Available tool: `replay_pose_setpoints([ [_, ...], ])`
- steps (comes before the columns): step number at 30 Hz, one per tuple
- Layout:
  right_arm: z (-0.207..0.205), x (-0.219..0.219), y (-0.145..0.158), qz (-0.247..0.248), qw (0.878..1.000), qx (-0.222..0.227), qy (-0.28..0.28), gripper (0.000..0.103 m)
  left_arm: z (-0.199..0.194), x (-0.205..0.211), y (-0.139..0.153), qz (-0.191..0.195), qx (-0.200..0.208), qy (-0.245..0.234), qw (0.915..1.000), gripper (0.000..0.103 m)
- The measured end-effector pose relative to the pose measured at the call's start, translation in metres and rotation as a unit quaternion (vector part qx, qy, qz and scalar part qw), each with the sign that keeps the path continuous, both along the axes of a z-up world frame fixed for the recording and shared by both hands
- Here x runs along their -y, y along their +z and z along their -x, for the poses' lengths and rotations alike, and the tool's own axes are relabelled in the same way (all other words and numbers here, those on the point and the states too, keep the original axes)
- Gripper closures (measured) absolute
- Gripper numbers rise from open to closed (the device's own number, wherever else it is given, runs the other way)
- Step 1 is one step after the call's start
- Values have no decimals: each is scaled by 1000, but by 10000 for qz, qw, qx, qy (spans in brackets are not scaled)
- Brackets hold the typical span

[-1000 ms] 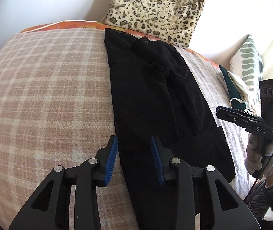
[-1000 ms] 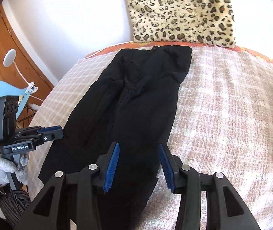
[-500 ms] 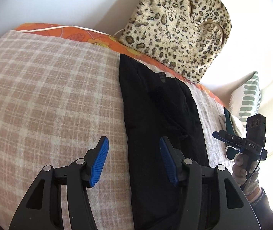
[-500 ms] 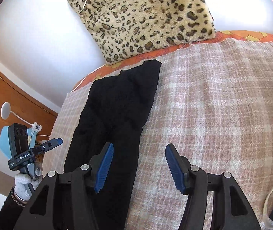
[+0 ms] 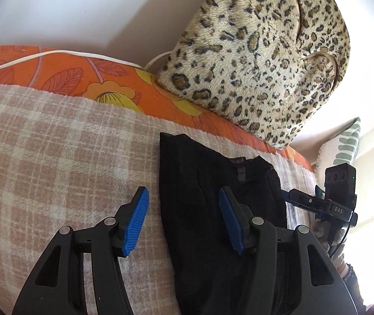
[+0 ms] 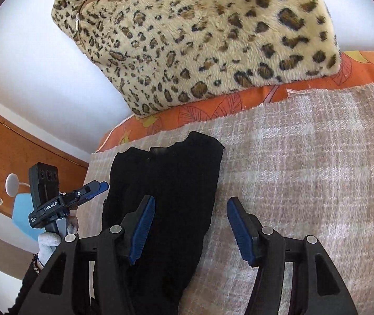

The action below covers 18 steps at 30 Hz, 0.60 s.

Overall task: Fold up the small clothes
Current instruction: 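Move both open tools to the collar end of the black strip, then close both tools on the collar end of the strip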

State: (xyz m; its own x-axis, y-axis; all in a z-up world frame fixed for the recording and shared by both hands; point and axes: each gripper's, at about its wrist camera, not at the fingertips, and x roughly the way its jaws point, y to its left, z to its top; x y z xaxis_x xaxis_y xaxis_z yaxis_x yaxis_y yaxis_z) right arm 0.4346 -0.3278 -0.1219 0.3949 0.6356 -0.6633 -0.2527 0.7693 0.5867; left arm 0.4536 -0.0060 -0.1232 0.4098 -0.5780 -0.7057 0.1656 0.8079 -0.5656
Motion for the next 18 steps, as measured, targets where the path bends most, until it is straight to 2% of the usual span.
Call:
replay_pose_setpoints([
  [4, -21, 1, -4, -226, 9997, -22, 22, 46, -16, 0, -7, 111, 31, 37, 9999, 48],
  [10, -36, -3, -8, -376, 9991, -111, 146, 58, -25, 2, -9, 269, 224, 57, 9994, 49],
  [12, -39, -4, -9, -291, 9994, -106, 155, 73, -25, 5, -8, 220, 333, 42, 9992, 51],
  [13, -40, -4, -10, -256, 9995, -113, 152, 76, -25, 7, -7, 161, 392, 31, 9991, 52],
  [14, -41, -4, -11, -208, 9996, -109, 125, 86, -24, 8, -7, 84, 448, 32, 9990, 58],
  [15, -43, -4, -12, -160, 9998, -105, 107, 96, -25, 11, -7, 4, 472, 10, 9989, 70],
  [17, -48, -5, -11, 76, 9999, -31, 140, 102, -26, 14, -8, -124, 522, 14, 9986, 80],
  [18, -50, -4, -8, 256, 9995, 94, 133, 102, -26, 14, -9, -120, 535, 6, 9985, 82],
])
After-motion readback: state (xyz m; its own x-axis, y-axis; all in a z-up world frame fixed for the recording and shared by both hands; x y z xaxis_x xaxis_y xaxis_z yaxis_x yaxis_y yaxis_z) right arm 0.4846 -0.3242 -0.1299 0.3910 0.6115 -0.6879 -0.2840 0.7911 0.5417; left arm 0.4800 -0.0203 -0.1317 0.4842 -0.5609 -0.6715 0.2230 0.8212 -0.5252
